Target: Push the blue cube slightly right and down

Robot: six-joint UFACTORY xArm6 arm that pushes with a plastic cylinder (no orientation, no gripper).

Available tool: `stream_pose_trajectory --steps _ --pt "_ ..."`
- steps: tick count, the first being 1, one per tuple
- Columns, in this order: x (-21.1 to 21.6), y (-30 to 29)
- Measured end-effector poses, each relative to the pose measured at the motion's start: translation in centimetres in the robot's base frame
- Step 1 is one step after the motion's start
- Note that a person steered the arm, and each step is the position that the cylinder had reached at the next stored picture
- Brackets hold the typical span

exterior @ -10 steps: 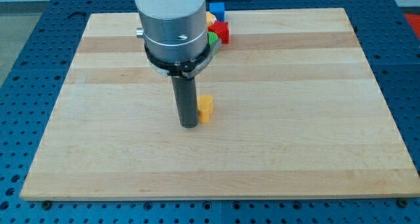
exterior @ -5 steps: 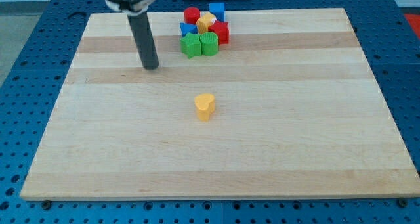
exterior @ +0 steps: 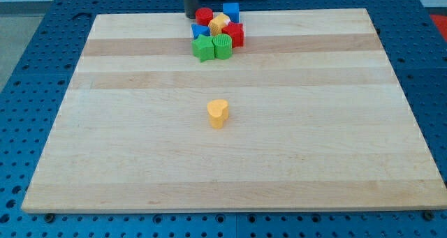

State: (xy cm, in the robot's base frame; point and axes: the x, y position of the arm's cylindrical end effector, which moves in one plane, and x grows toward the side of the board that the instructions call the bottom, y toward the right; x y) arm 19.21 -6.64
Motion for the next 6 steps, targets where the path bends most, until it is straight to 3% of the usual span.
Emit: stream_pose_trajectory --steps 4,6 --pt "0.6 11.2" --pt "5.0 12.9"
